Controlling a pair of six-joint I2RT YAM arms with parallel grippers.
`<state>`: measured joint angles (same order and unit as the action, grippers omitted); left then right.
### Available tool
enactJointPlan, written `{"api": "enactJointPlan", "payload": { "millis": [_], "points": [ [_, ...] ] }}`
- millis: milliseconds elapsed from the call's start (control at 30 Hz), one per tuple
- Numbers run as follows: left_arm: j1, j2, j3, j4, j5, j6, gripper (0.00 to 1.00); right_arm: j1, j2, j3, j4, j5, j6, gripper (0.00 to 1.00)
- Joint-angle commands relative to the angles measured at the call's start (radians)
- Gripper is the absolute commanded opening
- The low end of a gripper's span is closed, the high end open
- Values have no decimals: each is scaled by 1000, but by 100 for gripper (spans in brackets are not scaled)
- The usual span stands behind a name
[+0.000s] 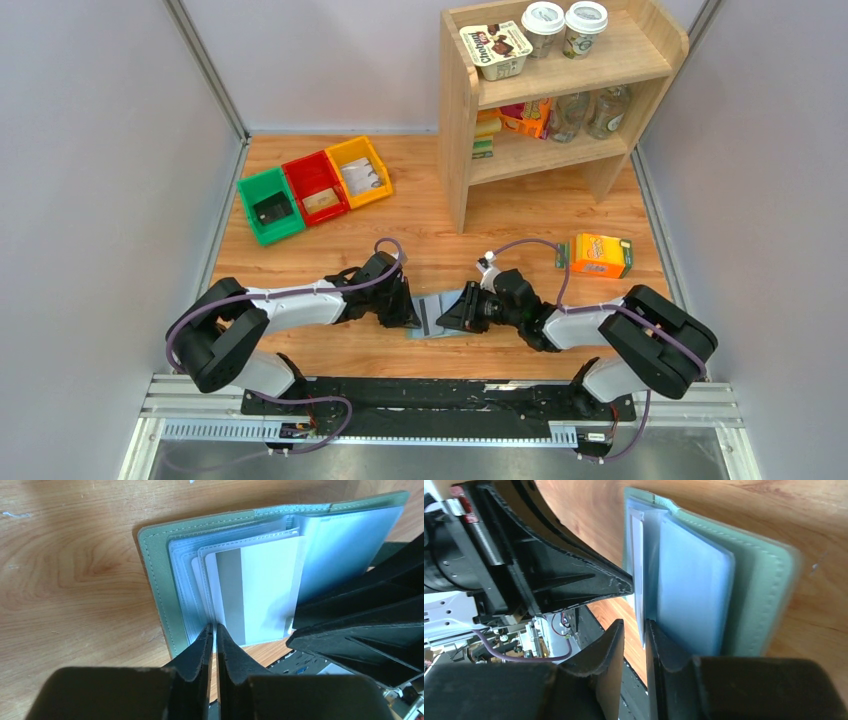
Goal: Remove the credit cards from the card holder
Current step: Remove the credit card from the card holder.
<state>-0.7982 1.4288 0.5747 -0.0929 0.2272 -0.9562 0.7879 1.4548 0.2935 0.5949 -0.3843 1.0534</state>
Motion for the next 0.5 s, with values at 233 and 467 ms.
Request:
{"api": "enactJointPlan", "payload": {
  "millis": [233, 467],
  "points": [
    [-21, 35, 5, -31, -37, 20, 12, 7, 2, 19, 112, -22, -39, 14],
    [-21, 45, -2, -28, -40, 16, 12, 1, 49, 21, 129, -44, -53, 3]
  ]
}}
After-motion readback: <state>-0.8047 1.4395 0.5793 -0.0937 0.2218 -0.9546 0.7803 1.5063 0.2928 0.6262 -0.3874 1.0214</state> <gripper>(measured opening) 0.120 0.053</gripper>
